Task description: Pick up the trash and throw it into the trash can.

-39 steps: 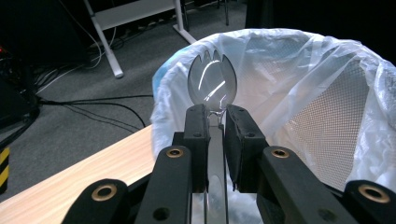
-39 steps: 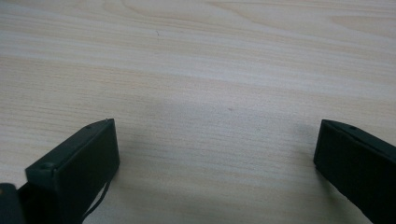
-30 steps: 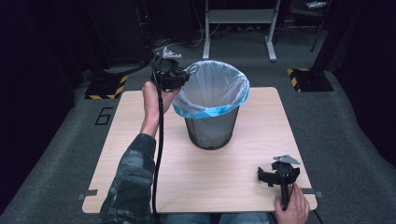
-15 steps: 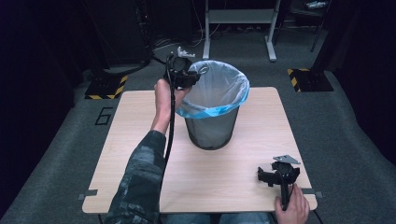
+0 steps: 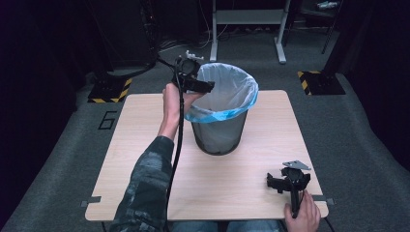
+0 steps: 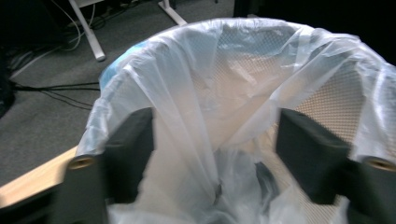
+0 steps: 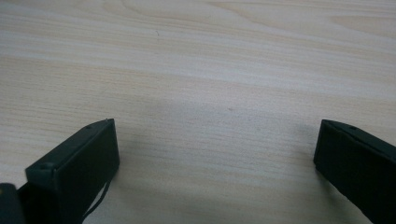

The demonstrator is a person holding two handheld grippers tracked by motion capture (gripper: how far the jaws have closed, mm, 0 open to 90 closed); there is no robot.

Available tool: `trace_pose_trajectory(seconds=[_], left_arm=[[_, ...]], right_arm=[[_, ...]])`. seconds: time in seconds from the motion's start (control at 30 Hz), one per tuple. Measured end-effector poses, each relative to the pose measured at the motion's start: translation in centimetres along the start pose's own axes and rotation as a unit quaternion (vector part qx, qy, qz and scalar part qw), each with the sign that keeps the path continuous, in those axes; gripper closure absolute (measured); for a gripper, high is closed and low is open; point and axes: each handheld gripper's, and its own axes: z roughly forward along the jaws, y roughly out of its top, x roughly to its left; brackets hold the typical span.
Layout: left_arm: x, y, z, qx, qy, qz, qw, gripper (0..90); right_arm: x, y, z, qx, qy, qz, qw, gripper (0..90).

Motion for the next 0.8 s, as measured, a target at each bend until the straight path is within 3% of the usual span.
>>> trace_pose_trajectory(seconds=[0.13, 0.17, 0.23, 0.37, 0.4, 0.47, 0.57, 0.6, 0.7, 0.8], left_arm=[[0.7, -1.0, -2.7, -0.008, -0.001, 0.004, 1.0000, 15.3], [0.7, -1.0, -2.7, -0.008, -0.001, 0.004, 1.0000, 14.6], [1.2, -2.1, -4.4, -0.015, -0.002, 0.009, 0.9998, 13.1], [1.7, -3.5, -5.8, -0.021, 0.000, 0.007, 0.9997, 10.1], [2.1, -4.6, -6.5, -0.021, 0.003, 0.006, 0.9998, 8.9], [2.3, -5.2, -6.7, -0.019, 0.006, 0.005, 0.9998, 6.8], [3.1, -7.6, -7.5, -0.016, 0.013, 0.000, 0.9998, 5.3], [3.1, -7.6, -7.5, -0.016, 0.013, 0.000, 0.9998, 4.8], [3.9, -10.3, -7.4, -0.007, 0.022, -0.005, 0.9997, 4.1], [4.3, -11.7, -7.1, 0.002, 0.024, -0.008, 0.9997, 3.9]], right_arm=[[0.0, 0.0, 0.0, 0.000, 0.000, 0.000, 1.0000, 0.0], [0.0, 0.0, 0.0, 0.000, 0.000, 0.000, 1.0000, 0.0], [0.0, 0.0, 0.0, 0.000, 0.000, -0.001, 1.0000, 0.0], [0.0, 0.0, 0.0, 0.000, 0.000, 0.000, 1.0000, 0.0], [0.0, 0.0, 0.0, 0.000, 0.000, 0.000, 1.0000, 0.0], [0.0, 0.0, 0.0, 0.001, 0.000, -0.002, 1.0000, 0.0], [0.0, 0.0, 0.0, 0.000, 0.000, -0.002, 1.0000, 0.0], [0.0, 0.0, 0.0, 0.000, 0.000, -0.002, 1.0000, 0.0], [0.0, 0.0, 0.0, 0.000, 0.000, -0.002, 1.0000, 0.0], [0.0, 0.0, 0.0, 0.001, 0.000, -0.002, 1.0000, 0.0]])
